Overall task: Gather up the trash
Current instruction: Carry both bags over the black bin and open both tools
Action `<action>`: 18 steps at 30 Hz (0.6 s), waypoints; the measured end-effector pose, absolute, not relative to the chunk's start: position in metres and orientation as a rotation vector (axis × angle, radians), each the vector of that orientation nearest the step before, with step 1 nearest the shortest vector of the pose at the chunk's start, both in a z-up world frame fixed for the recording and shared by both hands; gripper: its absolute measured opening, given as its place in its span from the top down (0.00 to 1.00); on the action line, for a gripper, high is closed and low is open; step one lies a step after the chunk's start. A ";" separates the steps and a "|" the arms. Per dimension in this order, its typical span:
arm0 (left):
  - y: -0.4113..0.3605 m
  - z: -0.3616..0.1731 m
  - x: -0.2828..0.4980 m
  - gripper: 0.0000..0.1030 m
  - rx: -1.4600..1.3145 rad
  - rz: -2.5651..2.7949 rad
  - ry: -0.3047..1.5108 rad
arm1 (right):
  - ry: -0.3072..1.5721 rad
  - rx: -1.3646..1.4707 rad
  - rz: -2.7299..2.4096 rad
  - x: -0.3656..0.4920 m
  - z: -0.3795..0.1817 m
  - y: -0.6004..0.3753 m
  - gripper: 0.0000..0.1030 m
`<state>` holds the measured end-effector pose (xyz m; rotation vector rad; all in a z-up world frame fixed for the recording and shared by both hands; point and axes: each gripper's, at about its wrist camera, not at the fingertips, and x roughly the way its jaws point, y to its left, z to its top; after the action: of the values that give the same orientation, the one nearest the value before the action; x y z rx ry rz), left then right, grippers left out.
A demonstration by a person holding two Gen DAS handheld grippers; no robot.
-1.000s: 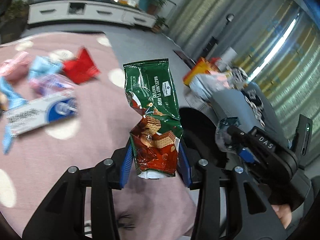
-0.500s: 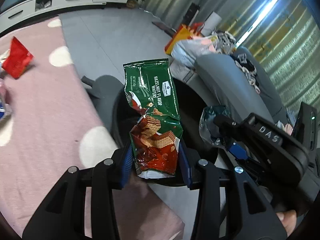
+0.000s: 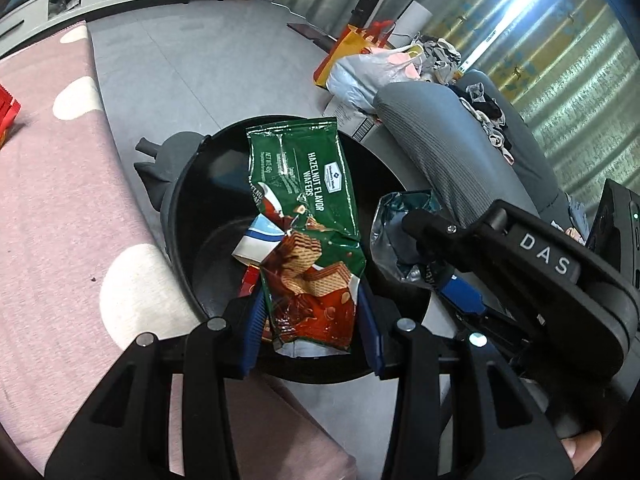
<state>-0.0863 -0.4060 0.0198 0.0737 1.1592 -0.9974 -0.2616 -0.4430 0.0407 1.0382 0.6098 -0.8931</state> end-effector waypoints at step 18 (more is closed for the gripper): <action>-0.415 0.021 -0.092 0.38 0.065 -1.052 1.146 | 0.605 1.054 -0.912 -0.259 0.041 -0.442 0.41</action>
<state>-0.0925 -0.4149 0.0211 0.0650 1.1463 -1.0517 -0.2585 -0.4416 0.0410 1.0542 0.6047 -0.9124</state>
